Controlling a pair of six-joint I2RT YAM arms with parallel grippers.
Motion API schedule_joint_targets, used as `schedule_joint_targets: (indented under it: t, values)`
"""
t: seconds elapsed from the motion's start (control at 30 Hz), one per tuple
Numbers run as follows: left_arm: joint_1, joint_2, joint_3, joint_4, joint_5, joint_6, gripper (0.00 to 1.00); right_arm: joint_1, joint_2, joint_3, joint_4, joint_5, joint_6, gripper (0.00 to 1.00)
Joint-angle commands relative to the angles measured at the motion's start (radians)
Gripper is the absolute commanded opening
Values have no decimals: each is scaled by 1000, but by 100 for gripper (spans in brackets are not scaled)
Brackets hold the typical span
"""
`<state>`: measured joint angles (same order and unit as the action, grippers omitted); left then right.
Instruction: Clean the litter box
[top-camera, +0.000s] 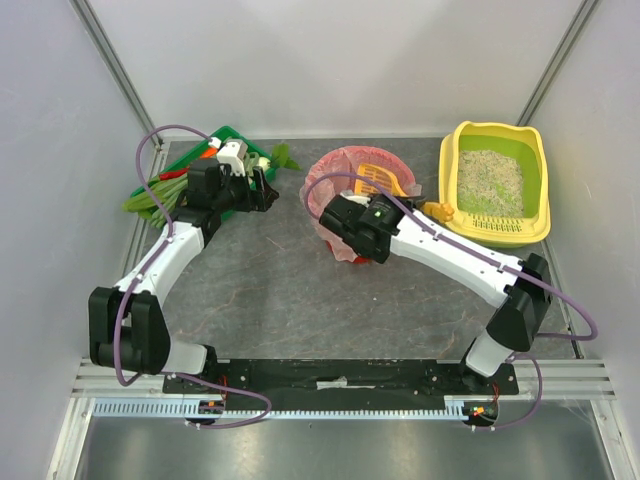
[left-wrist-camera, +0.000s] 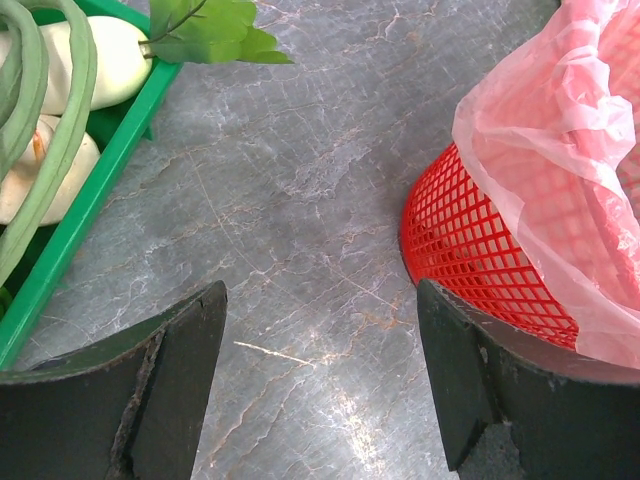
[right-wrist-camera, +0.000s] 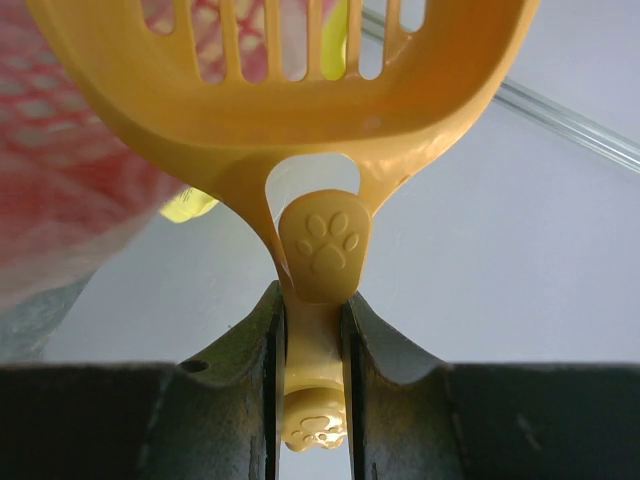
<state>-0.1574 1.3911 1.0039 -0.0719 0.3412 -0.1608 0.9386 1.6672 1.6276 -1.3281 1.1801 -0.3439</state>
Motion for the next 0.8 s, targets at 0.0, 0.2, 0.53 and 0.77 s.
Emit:
schedule_joint_targets:
  t: [0.0, 0.2, 0.53, 0.77]
  values:
    - [4, -37, -5, 43, -7, 4, 83, 5, -18, -112, -89, -65, 8, 0]
    - [4, -55, -19, 32, -11, 9, 83, -14, -27, 29, -56, 90, -24, 0]
    - [4, -57, -16, 32, -21, 20, 83, -27, -12, 23, -36, 133, -38, 0]
    - [5, -50, -19, 38, -16, 17, 83, -98, -61, -46, -42, -101, 45, 0]
